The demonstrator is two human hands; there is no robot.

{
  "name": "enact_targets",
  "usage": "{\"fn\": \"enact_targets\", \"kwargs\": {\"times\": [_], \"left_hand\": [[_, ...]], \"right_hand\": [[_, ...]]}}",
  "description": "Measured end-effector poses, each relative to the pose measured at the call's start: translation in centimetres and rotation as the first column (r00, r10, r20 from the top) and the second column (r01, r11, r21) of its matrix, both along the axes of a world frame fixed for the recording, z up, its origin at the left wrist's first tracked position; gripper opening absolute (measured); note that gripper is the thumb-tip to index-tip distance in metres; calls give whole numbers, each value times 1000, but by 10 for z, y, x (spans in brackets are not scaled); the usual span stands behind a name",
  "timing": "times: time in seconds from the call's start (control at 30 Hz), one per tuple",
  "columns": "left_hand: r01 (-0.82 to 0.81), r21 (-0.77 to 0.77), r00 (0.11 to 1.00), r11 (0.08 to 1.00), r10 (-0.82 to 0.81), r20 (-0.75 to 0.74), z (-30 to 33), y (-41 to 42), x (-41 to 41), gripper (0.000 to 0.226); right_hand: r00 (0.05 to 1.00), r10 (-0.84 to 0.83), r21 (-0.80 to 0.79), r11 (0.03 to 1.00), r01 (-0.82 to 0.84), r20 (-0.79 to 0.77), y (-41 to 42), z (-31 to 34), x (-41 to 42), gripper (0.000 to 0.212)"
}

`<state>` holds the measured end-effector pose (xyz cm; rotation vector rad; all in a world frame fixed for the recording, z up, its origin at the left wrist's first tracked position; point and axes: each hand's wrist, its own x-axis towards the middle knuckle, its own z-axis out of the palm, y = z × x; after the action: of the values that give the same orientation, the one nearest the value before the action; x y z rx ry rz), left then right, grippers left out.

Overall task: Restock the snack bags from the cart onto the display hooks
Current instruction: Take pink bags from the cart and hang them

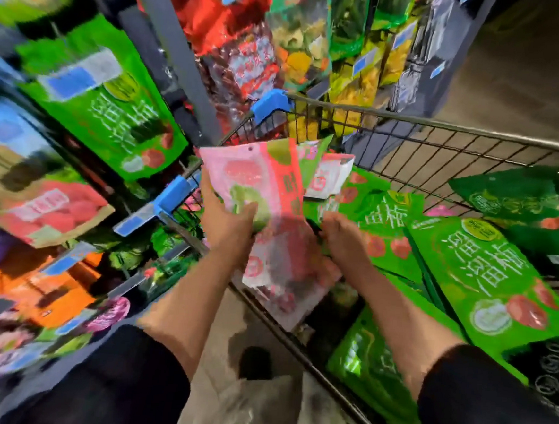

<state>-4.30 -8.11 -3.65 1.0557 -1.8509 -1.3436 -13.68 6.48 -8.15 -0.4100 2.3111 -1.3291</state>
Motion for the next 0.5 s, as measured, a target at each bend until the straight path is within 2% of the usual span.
{"fn": "enact_targets", "kwargs": {"times": [0.07,0.27,0.3,0.43,0.47,0.5], "left_hand": [[-85,-38,996,996,84,-35,6,-24,8,91],[-178,-90,983,980,173,-64,26,-62,17,93],[-178,-91,983,980,172,-64,28,-65,18,93],[-174,-58,984,983,172,-41,25,-73,18,94],[-179,-42,983,983,177,-41,23,-75,19,94],[-181,-30,983,983,179,-39,21,-77,20,94]], "right_hand": [[998,10,28,1000,-8,-68,-19,-9,5,22],[971,229,316,918,-240,73,-63,-23,0,28],[966,243,324,910,-258,85,-67,-24,-3,29],[966,229,336,907,-255,115,-79,-32,-10,66],[964,229,334,906,-261,133,-80,-30,-12,68],[960,223,335,903,-268,166,-80,-28,-15,58]]}}
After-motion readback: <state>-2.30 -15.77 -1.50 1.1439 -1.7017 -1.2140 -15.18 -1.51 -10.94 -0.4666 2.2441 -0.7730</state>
